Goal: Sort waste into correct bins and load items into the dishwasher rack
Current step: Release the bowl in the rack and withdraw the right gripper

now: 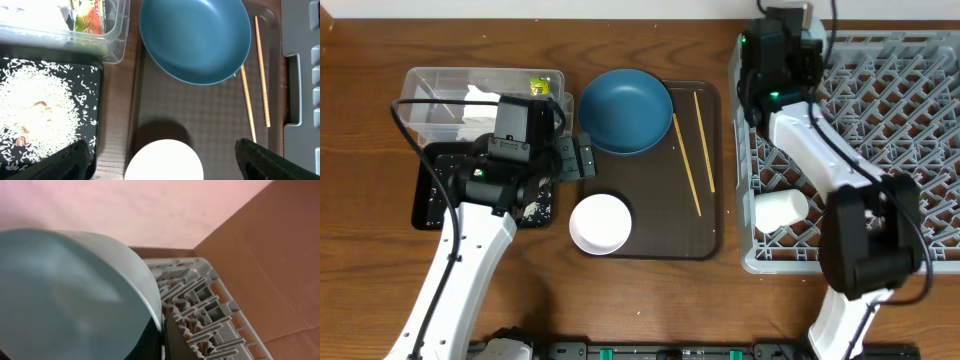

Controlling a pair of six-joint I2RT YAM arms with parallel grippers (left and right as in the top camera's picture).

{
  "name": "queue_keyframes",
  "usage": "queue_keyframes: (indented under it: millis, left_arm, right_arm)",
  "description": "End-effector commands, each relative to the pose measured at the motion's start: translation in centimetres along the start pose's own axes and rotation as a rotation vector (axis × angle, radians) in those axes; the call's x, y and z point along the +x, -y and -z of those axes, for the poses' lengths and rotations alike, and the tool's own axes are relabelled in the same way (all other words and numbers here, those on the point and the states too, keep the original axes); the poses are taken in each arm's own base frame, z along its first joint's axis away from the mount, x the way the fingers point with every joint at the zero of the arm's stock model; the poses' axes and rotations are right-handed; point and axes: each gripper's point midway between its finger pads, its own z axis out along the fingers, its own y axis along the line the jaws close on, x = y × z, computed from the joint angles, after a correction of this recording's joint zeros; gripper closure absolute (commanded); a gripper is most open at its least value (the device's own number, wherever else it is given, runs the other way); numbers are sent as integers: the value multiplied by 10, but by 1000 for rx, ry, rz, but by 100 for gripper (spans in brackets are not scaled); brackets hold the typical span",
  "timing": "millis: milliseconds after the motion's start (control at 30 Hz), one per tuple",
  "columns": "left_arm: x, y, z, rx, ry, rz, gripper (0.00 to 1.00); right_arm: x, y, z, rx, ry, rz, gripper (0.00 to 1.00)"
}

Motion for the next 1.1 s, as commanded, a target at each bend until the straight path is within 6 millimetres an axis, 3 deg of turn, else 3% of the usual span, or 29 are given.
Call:
queue_keyframes:
  millis: [0, 133, 300, 367, 467, 600, 833, 967, 1067]
  left_arm:
    - [-6, 0, 4, -3, 16, 2, 5]
    - [-6, 0, 4, -2, 17, 2, 5]
    - [-6, 0, 4, -2, 17, 2, 5]
    - [-6, 0, 4, -2, 17, 2, 5]
    - [-6, 0, 4, -2, 17, 2, 4]
    - [-6, 0, 4, -2, 17, 2, 4]
    - [-6, 0, 4, -2, 17, 2, 4]
    - [-6, 0, 4, -3, 16, 2, 4]
    - [-6, 0, 4, -3, 16, 2, 4]
  right_arm:
    - [12, -8, -8, 23, -23, 82, 99]
    - [24, -18, -9, 14, -45, 125, 99]
    - [29, -23, 3, 26, -59, 184, 97]
    - [31, -27, 12, 29, -63, 222, 86]
    - [39, -38, 26, -1, -77, 304, 52]
    - [47, -48, 40, -30, -87, 382, 40]
    - [34, -41, 52, -40, -64, 364, 27]
    - [17, -24, 62, -60, -44, 284, 25]
    - [5, -16, 77, -171, -36, 213, 25]
